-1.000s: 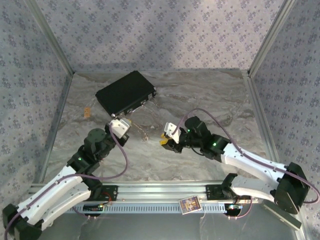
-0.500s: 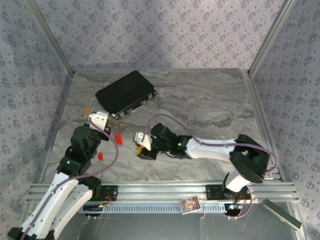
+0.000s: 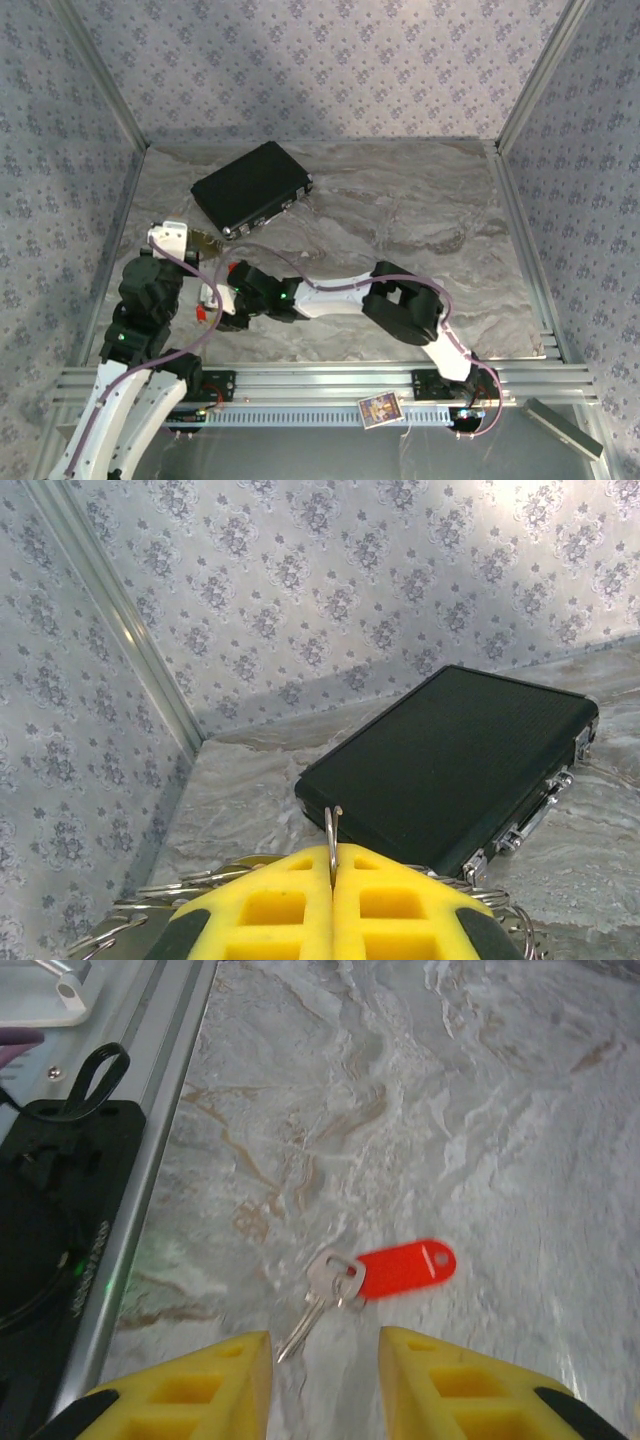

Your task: Put the keys on the keyring

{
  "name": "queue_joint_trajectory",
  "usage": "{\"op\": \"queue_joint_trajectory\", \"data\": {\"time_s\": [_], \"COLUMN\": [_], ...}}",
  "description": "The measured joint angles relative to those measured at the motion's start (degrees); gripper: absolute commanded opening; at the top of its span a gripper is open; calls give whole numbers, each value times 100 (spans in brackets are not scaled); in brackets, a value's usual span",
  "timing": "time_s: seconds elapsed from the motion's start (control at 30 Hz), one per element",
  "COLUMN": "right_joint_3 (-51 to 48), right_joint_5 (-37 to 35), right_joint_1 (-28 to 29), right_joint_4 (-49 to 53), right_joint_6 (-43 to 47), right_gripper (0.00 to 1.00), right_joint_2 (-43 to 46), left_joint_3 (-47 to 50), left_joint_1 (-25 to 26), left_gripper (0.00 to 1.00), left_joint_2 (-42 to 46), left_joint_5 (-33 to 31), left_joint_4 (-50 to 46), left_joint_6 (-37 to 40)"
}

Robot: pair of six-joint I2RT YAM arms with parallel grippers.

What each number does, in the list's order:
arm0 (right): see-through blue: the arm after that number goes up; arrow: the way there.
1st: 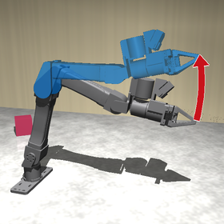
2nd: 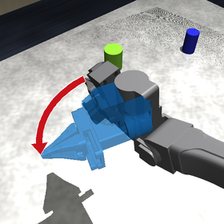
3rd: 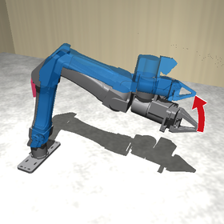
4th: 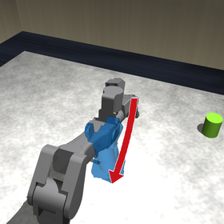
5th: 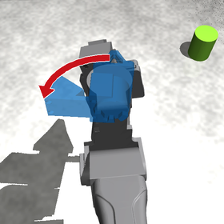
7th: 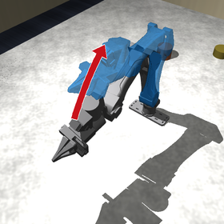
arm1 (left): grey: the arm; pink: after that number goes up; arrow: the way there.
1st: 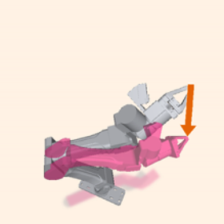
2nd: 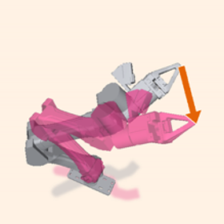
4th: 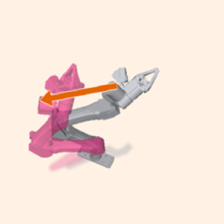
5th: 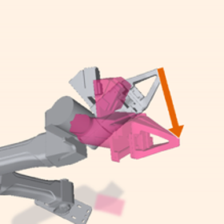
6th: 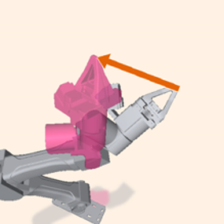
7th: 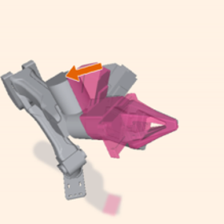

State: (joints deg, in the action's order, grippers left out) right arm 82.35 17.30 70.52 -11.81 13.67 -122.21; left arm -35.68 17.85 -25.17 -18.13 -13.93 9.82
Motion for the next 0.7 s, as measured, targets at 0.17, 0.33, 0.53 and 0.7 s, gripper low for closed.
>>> {"op": "queue_joint_trajectory", "data": {"time_s": [0.17, 0.33, 0.53, 0.7], "right_joint_3": [621, 977, 1436, 1574], "right_joint_5": [-15, 76, 155, 149], "right_joint_1": [50, 63, 61, 61], "right_joint_4": [299, 566, 870, 1180], "right_joint_6": [813, 1425, 1867, 2184], "right_gripper": [35, 37, 37, 37], "right_joint_2": [-505, -822, -1097, -1137], "left_joint_3": [-168, -308, -358, -367], "left_joint_1": [-46, -50, -50, -50], "left_gripper": [0, 0, 0, 0], "left_joint_2": [0, -7, -70, -94], "left_joint_5": [-59, -55, -52, -28], "left_joint_4": [-50, -68, -114, -111], "left_joint_6": [20, 59, 81, 83]}}
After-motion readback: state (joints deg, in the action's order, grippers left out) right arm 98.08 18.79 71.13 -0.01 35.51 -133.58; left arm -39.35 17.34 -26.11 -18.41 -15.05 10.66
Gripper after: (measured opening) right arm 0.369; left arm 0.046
